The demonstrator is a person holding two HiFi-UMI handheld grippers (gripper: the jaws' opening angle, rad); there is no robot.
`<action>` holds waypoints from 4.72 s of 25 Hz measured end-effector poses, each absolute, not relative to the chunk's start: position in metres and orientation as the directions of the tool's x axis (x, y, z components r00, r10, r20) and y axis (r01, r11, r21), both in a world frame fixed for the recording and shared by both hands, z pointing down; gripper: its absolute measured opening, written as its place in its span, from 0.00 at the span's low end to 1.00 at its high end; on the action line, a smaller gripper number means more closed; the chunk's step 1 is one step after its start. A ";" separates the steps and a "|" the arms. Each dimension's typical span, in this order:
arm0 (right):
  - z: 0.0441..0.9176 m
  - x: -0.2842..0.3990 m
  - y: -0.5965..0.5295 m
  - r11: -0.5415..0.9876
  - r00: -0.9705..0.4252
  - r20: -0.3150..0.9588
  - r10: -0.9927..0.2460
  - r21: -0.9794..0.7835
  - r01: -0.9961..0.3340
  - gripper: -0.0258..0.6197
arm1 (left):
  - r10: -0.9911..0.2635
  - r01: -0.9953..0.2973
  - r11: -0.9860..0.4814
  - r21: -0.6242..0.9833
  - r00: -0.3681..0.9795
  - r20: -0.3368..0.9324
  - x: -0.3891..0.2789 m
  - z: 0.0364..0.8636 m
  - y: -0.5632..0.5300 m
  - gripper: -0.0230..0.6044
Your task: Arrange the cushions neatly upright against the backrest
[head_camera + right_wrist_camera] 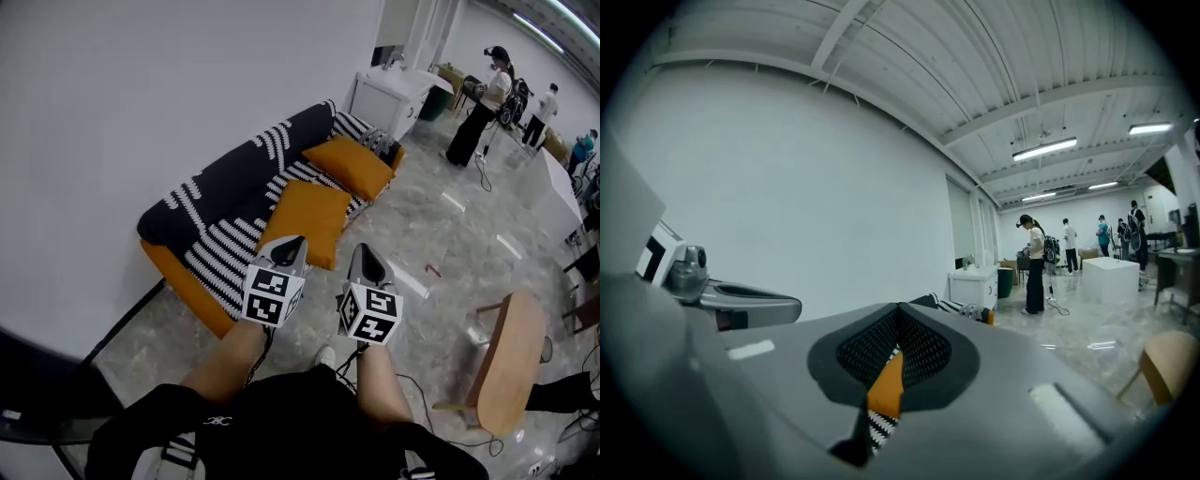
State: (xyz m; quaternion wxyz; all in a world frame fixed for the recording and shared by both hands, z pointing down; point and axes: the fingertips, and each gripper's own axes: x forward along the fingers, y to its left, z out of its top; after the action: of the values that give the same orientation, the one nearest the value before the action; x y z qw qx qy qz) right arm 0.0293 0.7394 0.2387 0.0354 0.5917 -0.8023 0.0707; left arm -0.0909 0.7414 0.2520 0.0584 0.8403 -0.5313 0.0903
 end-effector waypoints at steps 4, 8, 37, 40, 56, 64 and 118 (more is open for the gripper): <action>0.241 0.049 0.687 0.304 -0.312 0.158 -0.937 -0.072 -0.950 0.05 | -0.882 -0.907 -0.421 0.004 0.410 0.233 -0.070 0.257 0.693 0.05; 0.238 0.073 0.636 0.321 -0.330 0.160 -0.930 -0.075 -0.944 0.05 | -0.882 -0.911 -0.411 0.010 0.401 0.248 -0.044 0.260 0.645 0.05; 0.274 0.250 0.432 0.275 -0.284 0.226 -0.932 -0.072 -0.959 0.05 | -0.833 -0.883 -0.467 0.055 0.460 0.307 0.124 0.304 0.432 0.05; 0.285 0.256 0.406 0.268 -0.277 0.237 -0.931 -0.070 -0.961 0.05 | -0.827 -0.875 -0.481 0.057 0.475 0.300 0.132 0.309 0.403 0.05; 0.283 0.250 0.189 0.369 -0.365 0.245 -0.898 -0.033 -0.929 0.05 | -0.860 -0.906 -0.412 0.095 0.421 0.287 0.134 0.320 0.193 0.05; 0.289 0.190 0.112 0.480 -0.472 0.258 -0.843 -0.035 -0.876 0.05 | -0.883 -0.938 -0.332 0.099 0.345 0.319 0.087 0.334 0.135 0.05; 0.762 0.013 0.055 0.948 -0.349 0.911 0.218 -0.113 0.298 0.23 | -0.330 -0.446 0.883 0.145 -0.373 0.867 -0.033 0.752 0.383 0.34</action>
State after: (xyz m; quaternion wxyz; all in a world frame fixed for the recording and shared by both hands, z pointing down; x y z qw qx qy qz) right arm 0.0131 0.0547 0.7624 0.5483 -0.1571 -0.8206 -0.0363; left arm -0.0327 0.3826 0.7522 0.5084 0.2349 -0.8265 0.0569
